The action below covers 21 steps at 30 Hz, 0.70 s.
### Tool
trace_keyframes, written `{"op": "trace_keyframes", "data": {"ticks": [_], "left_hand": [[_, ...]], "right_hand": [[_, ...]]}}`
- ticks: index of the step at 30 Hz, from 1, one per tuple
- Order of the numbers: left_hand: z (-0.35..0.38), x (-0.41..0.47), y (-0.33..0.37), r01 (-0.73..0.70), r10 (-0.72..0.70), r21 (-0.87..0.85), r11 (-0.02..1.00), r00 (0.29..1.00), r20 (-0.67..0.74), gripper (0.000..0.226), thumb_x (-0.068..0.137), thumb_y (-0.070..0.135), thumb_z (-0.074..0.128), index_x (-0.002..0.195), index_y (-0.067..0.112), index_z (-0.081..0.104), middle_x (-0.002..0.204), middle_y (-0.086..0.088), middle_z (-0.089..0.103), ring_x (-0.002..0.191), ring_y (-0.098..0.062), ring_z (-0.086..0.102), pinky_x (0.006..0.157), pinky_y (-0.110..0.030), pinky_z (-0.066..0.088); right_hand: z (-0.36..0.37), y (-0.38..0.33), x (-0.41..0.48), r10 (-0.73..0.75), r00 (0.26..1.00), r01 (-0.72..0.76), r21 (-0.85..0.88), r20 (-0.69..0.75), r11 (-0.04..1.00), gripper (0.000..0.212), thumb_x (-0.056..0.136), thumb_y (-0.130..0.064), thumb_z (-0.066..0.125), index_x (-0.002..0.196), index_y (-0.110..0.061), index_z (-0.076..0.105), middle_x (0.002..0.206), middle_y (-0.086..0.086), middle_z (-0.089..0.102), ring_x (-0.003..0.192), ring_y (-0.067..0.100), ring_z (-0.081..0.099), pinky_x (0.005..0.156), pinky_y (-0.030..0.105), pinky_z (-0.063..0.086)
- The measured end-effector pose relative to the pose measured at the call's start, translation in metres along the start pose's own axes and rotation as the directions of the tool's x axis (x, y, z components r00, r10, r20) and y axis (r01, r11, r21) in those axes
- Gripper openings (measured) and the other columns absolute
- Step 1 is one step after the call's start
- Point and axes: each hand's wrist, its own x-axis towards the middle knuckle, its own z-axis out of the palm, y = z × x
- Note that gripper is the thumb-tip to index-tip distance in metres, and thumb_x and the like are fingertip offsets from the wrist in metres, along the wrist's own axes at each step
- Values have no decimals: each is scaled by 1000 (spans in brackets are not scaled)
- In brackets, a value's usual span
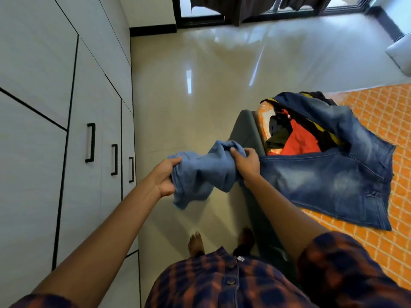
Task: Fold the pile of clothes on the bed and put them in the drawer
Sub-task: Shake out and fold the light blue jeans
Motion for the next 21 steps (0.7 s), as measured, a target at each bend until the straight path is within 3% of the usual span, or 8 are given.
{"op": "trace_keyframes", "data": {"ticks": [2,3,5,8,11,15,19,21], "left_hand": [[9,-4,3,-24,25,-29,999,999,36,29,103,23,49,120,4,64,120,-20,67,114,-30,63,101,-41,50],[13,-7,6,-48,50,-34,998,998,49,31,102,21,50,125,3,61,124,-20,65,119,-31,61,106,-43,47],[21,-12,17,-79,80,-12,997,995,65,27,100,15,52,123,3,61,124,-20,65,119,-30,61,109,-44,45],[21,-20,30,-132,131,13,991,989,71,13,99,9,53,107,4,63,113,-16,66,112,-26,63,103,-39,50],[10,-26,36,-185,181,18,983,974,138,11,95,9,58,86,14,55,94,-7,57,94,-18,58,87,-29,50],[-6,-39,31,-273,266,52,961,957,119,11,98,14,57,98,7,65,89,-7,73,91,-15,70,76,-25,55],[-12,-40,20,-266,280,-108,958,949,145,24,97,12,58,73,17,55,83,-3,64,86,-16,63,89,-31,53],[-15,-39,9,-195,251,-247,949,942,222,17,95,14,59,78,16,59,88,-4,65,92,-17,65,97,-32,52]], "right_hand": [[1,5,-11,1,992,28,230,-126,973,62,90,-59,64,137,-22,48,123,-1,62,112,19,62,94,38,54],[2,9,-19,-15,994,51,324,-111,945,69,91,-57,66,146,-25,40,130,-2,56,117,17,57,100,38,51],[2,23,-28,-111,994,109,327,-13,939,86,84,-50,78,152,-34,28,143,-3,47,124,17,54,103,40,51],[0,26,-24,-164,977,105,364,135,926,98,72,-28,90,150,-39,33,150,-6,45,125,21,58,99,47,56],[-2,1,-20,-165,977,107,370,131,923,81,80,-11,80,147,-37,42,134,-2,57,116,23,63,97,48,57],[-9,-29,-16,-194,966,155,219,169,963,56,98,-10,61,145,-35,45,138,1,55,113,20,62,95,40,57],[-12,-40,-17,-15,982,-12,142,187,990,42,101,-6,51,138,-24,55,132,9,62,108,23,64,94,41,57],[-13,-40,-22,48,982,-87,211,184,974,37,100,-7,50,134,-19,60,122,9,66,106,25,63,96,42,55]]}}
